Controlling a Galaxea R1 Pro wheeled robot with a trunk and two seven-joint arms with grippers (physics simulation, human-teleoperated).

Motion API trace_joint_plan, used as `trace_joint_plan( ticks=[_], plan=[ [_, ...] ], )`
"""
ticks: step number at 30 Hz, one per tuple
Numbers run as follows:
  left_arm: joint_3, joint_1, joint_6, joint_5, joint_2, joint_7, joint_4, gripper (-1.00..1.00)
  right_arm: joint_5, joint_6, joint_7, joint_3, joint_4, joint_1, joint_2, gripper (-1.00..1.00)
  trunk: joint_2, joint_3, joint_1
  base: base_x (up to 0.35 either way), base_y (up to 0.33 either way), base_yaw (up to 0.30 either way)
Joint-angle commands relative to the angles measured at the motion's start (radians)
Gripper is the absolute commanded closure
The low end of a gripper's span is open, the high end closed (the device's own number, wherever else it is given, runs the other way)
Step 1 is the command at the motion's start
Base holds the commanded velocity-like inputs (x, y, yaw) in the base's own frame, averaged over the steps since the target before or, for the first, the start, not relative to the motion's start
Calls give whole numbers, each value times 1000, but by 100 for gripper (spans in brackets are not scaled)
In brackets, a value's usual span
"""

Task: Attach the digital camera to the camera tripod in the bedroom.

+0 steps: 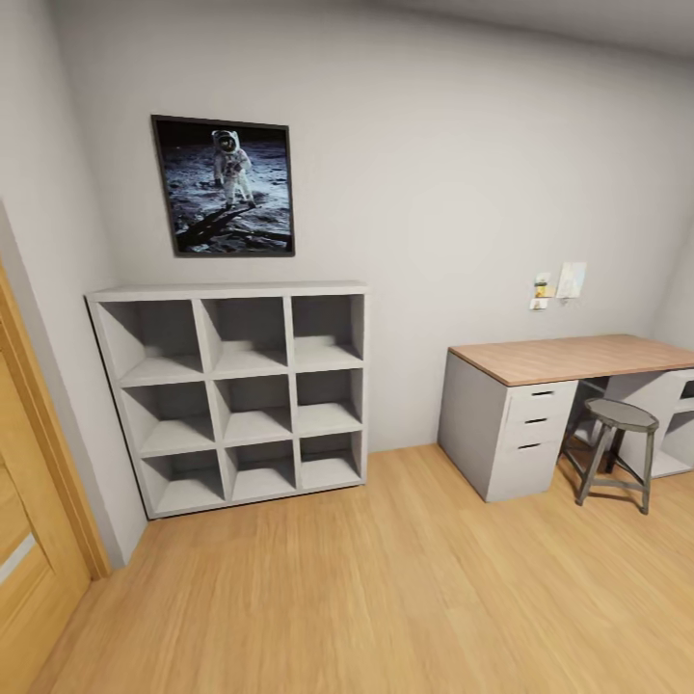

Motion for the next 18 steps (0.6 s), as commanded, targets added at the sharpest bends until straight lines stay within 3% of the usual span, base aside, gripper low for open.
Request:
trace_joint_plan(
  ticks=[1,7,18],
  plan=[
    [1,0,-1,4,0,-1,-1,-100,1,-3,-1,0,0,0,0,-100,0,-1,0,0,41,0],
    [2,0,-1,4,-1,-1,-2,-100,-6,-3,-1,-9,0,0,0,-100,0,-1,0,0,15,-45],
    [2,0,-1,4,-1,-1,-2,-100,-9,-3,-1,-12,0,0,0,-100,0,-1,0,0,1,-154]
  ],
)
